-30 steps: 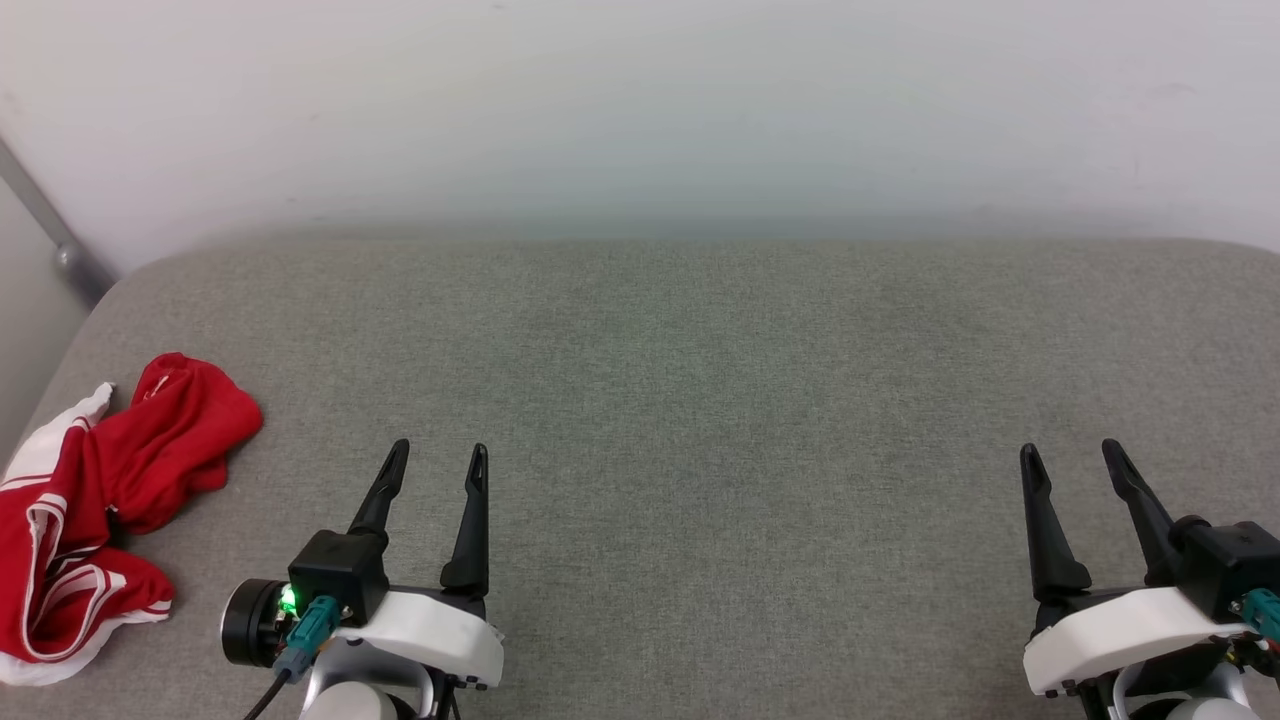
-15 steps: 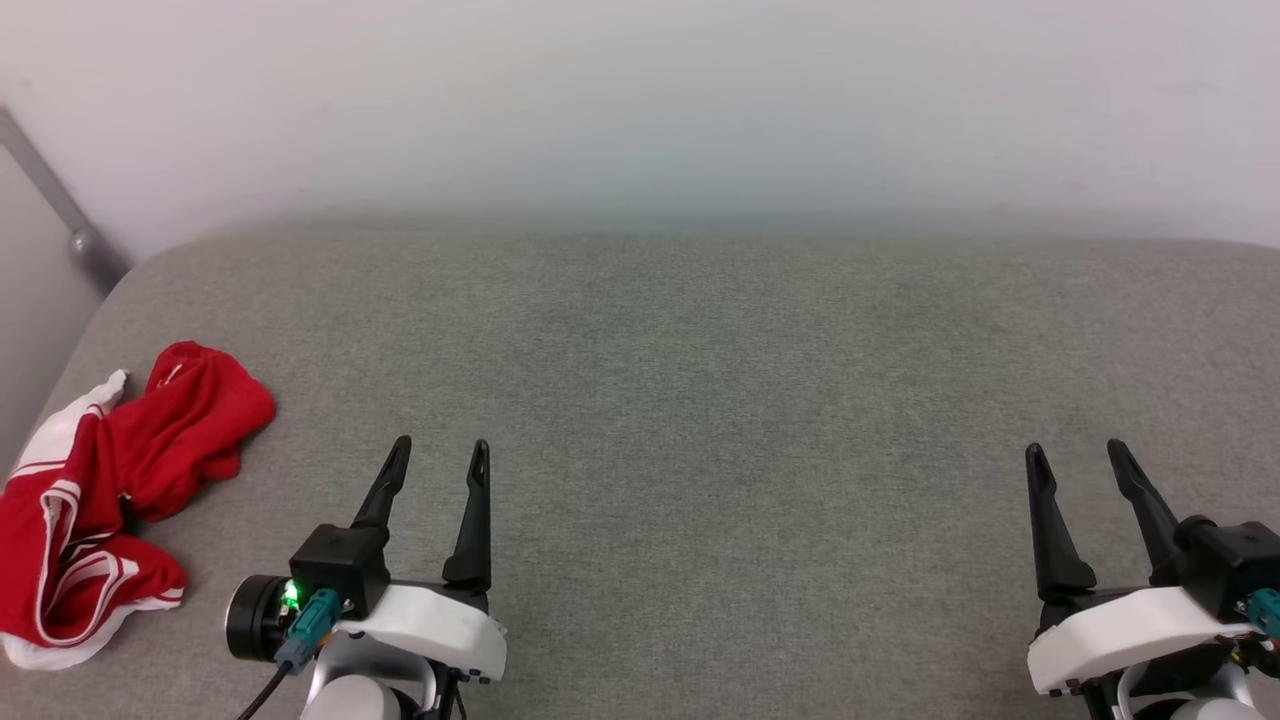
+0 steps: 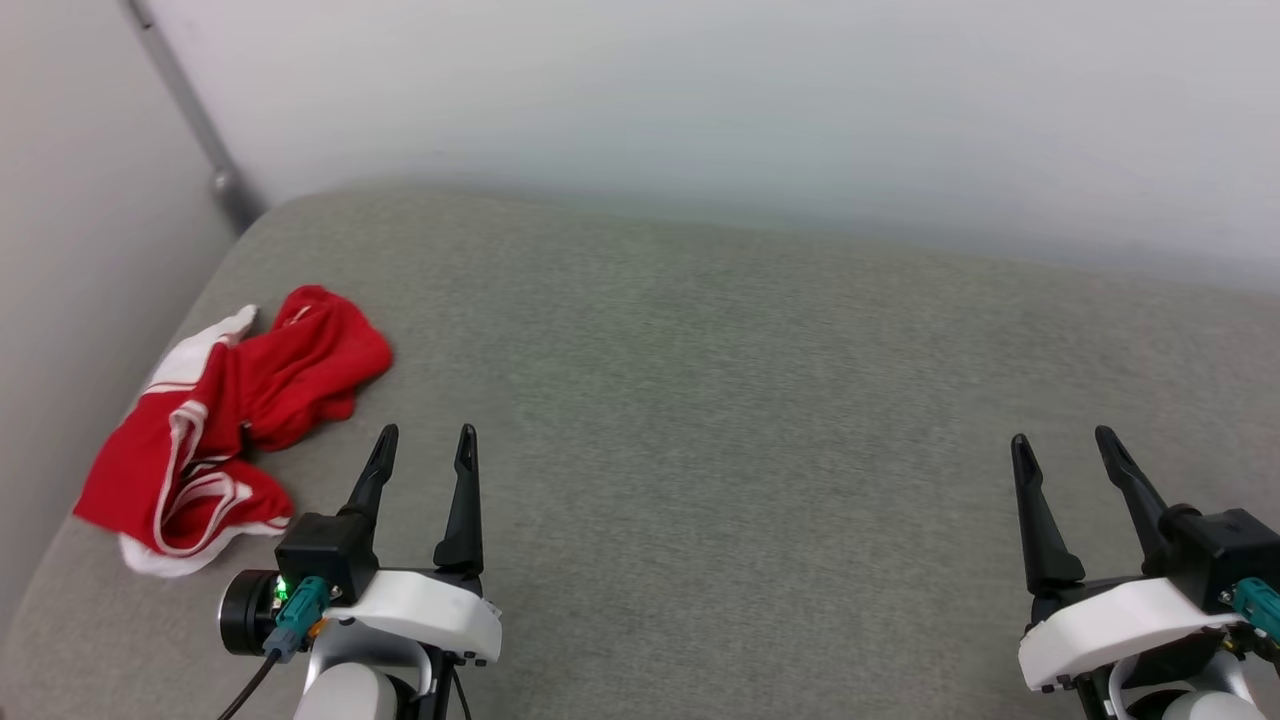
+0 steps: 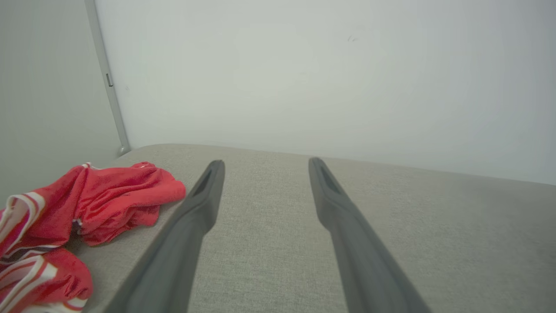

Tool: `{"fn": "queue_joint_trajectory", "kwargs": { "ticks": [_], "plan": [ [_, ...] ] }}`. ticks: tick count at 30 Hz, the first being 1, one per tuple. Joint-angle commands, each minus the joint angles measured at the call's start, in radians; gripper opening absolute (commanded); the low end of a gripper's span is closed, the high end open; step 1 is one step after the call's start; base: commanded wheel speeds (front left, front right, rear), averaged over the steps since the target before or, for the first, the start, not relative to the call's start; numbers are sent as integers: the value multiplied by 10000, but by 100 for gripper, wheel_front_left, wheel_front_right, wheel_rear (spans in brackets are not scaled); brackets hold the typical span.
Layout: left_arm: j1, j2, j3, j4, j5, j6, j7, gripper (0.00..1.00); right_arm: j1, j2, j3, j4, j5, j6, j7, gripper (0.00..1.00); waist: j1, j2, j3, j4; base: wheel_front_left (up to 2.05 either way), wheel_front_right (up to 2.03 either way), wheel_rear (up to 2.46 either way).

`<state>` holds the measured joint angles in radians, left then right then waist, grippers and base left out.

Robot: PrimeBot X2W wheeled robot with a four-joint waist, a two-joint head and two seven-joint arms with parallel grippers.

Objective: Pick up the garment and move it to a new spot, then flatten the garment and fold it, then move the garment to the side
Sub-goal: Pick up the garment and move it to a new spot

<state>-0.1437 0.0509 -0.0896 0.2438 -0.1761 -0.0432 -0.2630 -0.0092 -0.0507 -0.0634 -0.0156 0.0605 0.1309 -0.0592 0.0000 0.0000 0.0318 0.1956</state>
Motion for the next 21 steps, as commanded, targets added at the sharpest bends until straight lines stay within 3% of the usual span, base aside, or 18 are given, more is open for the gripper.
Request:
{"fn": "queue_joint_trajectory", "kwargs": {
  "ticks": [1,21],
  "plan": [
    [-38,-7,30,-32,-48,58,-25,100,-3,9,39,-46,-26,-3,42,100,0,0,38,395,0,0,0],
    [122,-10,430,-105,-317,337,-25,100,-126,7,536,-380,-193,-3,185,100,0,0,135,3310,0,0,0]
  ]
}}
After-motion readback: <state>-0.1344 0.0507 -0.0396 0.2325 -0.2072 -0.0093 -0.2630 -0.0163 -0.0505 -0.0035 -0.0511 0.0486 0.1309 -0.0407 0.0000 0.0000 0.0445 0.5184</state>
